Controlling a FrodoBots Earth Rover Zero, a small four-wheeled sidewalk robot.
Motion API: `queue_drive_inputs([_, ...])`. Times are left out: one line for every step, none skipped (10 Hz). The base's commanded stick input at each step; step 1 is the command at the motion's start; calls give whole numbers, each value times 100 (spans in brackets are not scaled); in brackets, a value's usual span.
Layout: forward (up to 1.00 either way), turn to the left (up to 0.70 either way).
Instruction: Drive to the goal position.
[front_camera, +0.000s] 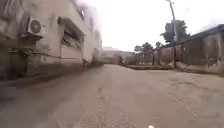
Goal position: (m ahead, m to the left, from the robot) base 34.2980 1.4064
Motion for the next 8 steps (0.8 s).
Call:
queue_drive_inputs([100, 0])
queue_drive_inputs([100, 0])
queue_drive_inputs([100, 0])
queue_drive_inputs([100, 0])
queue_drive_inputs([100, 0])
queue_drive_inputs([100, 0])
queue_drive_inputs([100, 0])
queue_drive_inputs([100, 0])
